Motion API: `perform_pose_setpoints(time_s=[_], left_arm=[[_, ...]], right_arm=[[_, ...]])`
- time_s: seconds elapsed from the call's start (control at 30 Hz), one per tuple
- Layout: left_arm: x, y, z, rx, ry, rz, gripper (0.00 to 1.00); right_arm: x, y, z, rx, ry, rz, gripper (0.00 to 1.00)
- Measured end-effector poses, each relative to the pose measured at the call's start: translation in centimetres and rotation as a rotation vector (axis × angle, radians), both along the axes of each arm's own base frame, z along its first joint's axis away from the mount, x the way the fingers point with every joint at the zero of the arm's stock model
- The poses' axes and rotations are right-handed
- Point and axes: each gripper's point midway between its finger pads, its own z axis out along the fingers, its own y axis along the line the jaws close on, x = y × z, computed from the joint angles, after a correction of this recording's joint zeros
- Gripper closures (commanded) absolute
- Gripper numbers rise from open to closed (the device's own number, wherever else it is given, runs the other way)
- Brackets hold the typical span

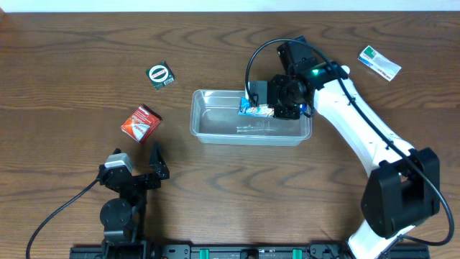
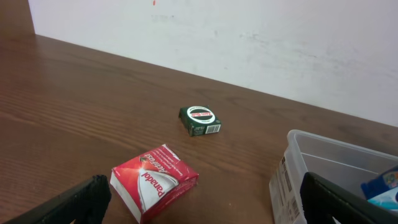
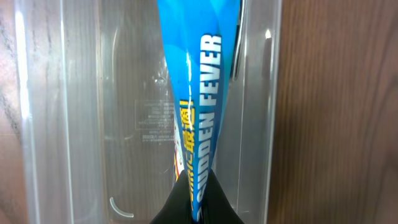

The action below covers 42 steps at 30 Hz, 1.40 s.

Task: Pack container
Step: 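Carry the blue box over the container and lower it inside, then open the right gripper to release the blue box in the container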

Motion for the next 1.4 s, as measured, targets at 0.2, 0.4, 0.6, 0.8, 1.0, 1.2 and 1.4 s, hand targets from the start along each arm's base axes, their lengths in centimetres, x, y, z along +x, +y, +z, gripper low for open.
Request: perform_pose_setpoints(time_s=[0.2,0.4,0.6,0.8,1.0,1.2,1.4], left_arm=[[0.0,0.0,0.0,0.000,0.000,0.000,0.02],[0.0,0.0,0.0,0.000,0.000,0.000,0.02],[0.0,0.0,0.0,0.000,0.000,0.000,0.02],[0.0,0.0,0.0,0.000,0.000,0.000,0.02],[0.0,0.0,0.0,0.000,0.000,0.000,0.02],[0.0,0.0,0.0,0.000,0.000,0.000,0.02],[0.0,0.0,0.0,0.000,0.000,0.000,0.02]], right_arm=[[0.5,-0.5,-0.3,-0.036,-0.020,0.001,0.99],[0.6,-0.9,-0.3,-0.052,-0.029,0.003,0.99],[0.7,-0.9,-0.4,-0.054,-0.033,0.006,0.99],[0.9,-0.8,-1.9,-0.065,-0.007,0.008,0.99],[1.0,-0.9,-3.6,-0.084,0.023,0.005,0.95],[1.4,-1.1,-3.6,-0.090,0.013,-0.022,0.66],[1.4,-1.5,-3.6,-0.095,0.024,-0.047,0.49]])
